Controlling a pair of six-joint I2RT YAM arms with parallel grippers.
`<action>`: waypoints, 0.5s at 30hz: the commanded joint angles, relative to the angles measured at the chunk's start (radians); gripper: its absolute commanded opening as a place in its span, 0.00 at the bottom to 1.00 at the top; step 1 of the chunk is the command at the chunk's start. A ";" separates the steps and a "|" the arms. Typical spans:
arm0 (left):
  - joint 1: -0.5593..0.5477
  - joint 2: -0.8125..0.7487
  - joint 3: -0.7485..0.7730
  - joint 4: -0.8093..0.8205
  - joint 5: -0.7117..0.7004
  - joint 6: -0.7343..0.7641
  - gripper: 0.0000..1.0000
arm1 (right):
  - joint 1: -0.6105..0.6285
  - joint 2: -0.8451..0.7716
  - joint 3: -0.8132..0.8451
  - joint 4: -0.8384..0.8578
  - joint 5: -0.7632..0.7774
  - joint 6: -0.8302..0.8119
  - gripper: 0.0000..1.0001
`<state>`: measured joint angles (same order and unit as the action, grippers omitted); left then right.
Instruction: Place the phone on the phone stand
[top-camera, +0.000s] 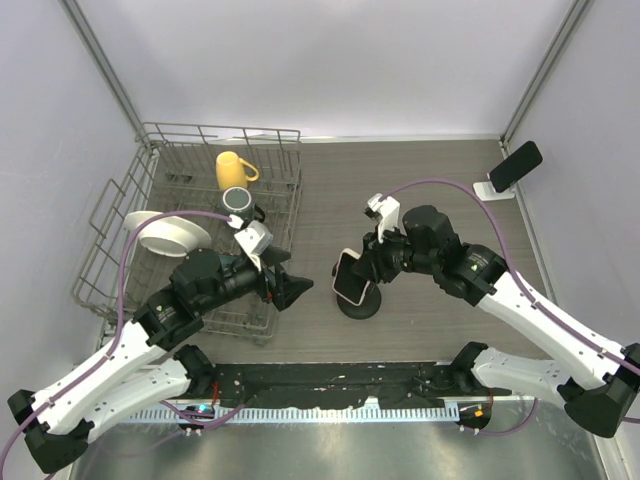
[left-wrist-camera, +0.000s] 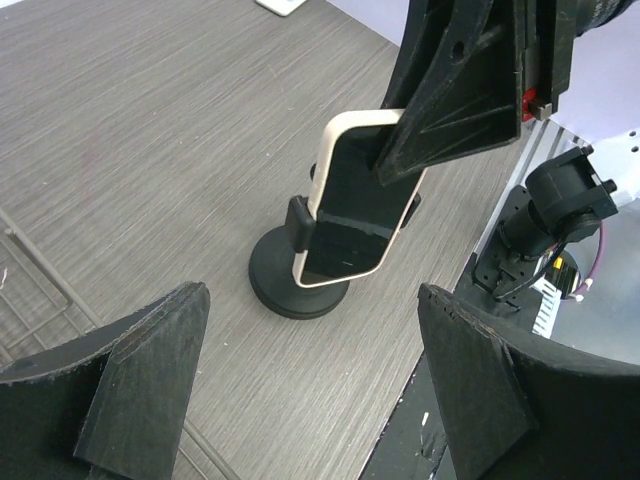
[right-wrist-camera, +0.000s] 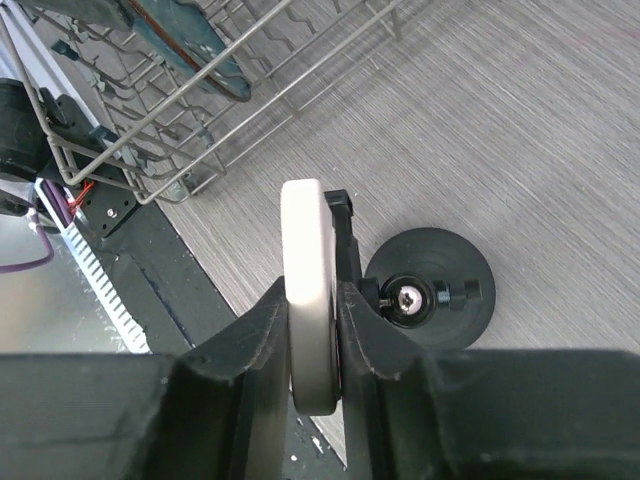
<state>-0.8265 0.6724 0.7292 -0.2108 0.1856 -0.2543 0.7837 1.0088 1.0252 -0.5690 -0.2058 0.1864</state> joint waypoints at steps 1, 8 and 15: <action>0.000 0.003 0.036 0.011 0.021 0.007 0.89 | -0.046 0.002 -0.023 0.067 -0.170 -0.088 0.22; 0.000 -0.005 0.042 0.019 0.052 0.015 0.89 | -0.060 -0.048 0.025 -0.005 -0.074 -0.137 0.01; 0.000 0.000 0.049 0.053 0.112 0.026 0.89 | -0.098 -0.105 0.065 -0.047 0.460 -0.136 0.01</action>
<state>-0.8265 0.6746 0.7311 -0.2134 0.2398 -0.2504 0.7319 0.9360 1.0065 -0.5938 -0.1249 0.0616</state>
